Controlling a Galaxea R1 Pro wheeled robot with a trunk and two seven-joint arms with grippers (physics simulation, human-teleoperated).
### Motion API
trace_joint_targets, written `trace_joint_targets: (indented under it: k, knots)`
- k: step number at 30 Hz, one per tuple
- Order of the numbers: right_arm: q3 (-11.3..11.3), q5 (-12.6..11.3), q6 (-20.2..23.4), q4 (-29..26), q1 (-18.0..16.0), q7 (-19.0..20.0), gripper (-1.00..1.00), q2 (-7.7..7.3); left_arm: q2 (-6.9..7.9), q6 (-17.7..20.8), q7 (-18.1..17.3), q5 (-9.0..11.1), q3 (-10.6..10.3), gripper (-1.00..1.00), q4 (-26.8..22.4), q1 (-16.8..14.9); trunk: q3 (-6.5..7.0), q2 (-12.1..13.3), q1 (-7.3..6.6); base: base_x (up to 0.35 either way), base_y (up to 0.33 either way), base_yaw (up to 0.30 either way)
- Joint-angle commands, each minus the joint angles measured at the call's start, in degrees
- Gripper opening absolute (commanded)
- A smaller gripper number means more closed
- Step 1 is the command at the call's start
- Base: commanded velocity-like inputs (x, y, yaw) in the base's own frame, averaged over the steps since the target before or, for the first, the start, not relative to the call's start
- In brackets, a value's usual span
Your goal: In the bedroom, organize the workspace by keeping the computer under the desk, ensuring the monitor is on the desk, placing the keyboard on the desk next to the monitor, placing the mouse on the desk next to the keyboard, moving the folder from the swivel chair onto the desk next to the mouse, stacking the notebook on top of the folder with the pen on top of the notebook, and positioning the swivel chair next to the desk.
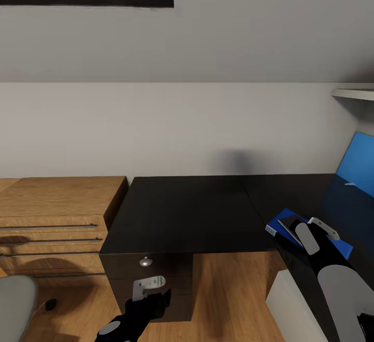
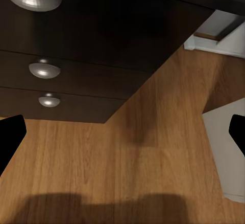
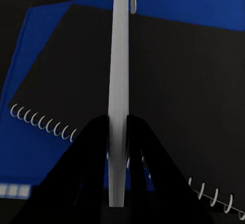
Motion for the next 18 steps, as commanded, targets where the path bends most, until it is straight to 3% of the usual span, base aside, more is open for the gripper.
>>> trace_joint_targets:
  k: [1,9,18]
  knots:
    - [-0.02,-0.38,0.22,-0.11,-0.02,-0.32,-1.00,-0.01,-0.01,0.10,0.53,0.61,-0.04,1.00,-0.09,-0.01,-0.05,-0.03,0.00,0.000,0.000,0.000]
    - [-0.03,-0.37,0.37,-0.19,-0.02,-3.79,-1.00,-0.01,-0.01,0.11,0.53,0.61,-0.04,1.00,-0.09,-0.01,-0.05,-0.03,0.00,0.000,0.000,0.000]
    - [-0.03,-0.37,0.41,-0.21,-0.02,-4.38,-1.00,-0.01,-0.01,0.11,0.53,0.61,-0.04,1.00,-0.09,-0.01,-0.05,-0.03,0.00,0.000,0.000,0.000]
